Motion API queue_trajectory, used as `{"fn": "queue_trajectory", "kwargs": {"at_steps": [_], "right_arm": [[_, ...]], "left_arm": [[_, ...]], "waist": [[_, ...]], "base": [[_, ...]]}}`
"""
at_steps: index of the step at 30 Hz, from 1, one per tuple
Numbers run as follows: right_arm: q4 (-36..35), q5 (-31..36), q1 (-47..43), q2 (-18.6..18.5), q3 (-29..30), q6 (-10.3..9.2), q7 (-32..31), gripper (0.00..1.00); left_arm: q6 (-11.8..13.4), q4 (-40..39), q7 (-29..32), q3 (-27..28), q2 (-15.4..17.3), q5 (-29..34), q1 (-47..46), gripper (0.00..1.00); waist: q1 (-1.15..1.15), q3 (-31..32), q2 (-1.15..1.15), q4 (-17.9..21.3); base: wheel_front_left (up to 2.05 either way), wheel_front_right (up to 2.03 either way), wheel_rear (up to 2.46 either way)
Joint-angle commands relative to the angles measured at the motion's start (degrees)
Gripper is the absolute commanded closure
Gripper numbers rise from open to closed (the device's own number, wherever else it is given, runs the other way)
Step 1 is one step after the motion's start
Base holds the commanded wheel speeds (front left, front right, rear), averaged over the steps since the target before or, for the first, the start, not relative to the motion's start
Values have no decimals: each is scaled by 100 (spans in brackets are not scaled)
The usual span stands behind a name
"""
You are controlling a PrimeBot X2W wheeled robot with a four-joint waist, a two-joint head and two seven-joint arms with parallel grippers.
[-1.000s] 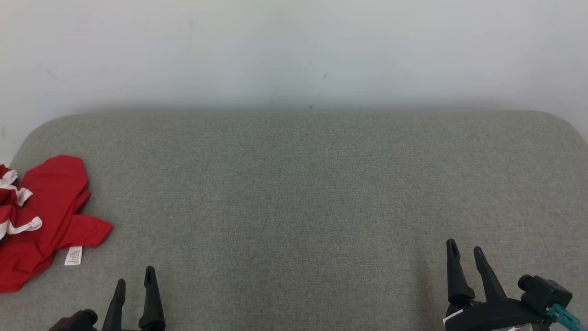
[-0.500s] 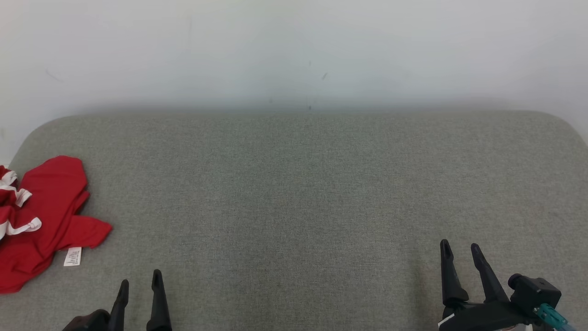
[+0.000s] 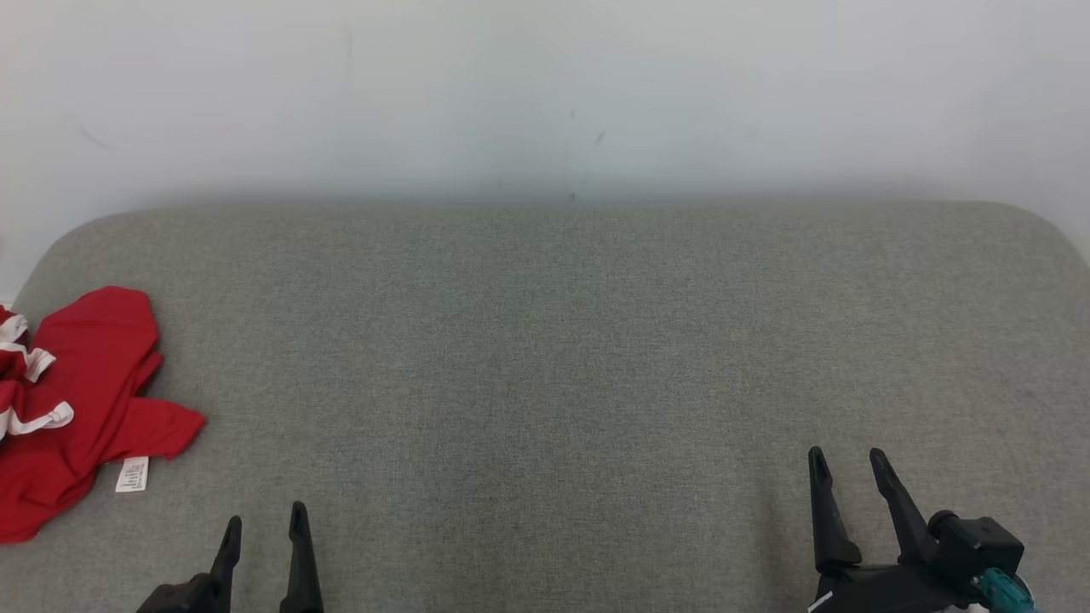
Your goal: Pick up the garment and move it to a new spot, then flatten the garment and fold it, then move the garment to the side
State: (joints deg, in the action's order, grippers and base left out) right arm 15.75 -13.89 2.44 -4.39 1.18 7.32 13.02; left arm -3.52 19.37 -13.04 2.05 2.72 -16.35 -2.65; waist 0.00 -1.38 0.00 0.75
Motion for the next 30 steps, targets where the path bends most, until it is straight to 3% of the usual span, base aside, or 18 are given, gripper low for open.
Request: {"fn": "queue_trajectory", "kwargs": {"at_steps": [1,17,21,30], "right_arm": [[-28,143,-26,0,-6,23,48,0],[-16,734,-28,3,-58,26,206,0],[-37,773,-49,-2,-111,26,222,0],[-40,616,-42,-3,-369,26,213,0]], "left_arm": [[-4,3,-49,-6,26,131,-7,0],[-107,-209,-210,2,26,546,-8,0],[-34,-150,-221,72,24,501,31,0],[74,40,-221,48,24,694,-13,0]], "waist": [[0,-7,0,-5],[0,-73,0,-19],[0,-61,0,-104],[0,-112,0,-885]], "base": [[0,0,0],[0,0,0],[0,0,0],[0,0,0]]}}
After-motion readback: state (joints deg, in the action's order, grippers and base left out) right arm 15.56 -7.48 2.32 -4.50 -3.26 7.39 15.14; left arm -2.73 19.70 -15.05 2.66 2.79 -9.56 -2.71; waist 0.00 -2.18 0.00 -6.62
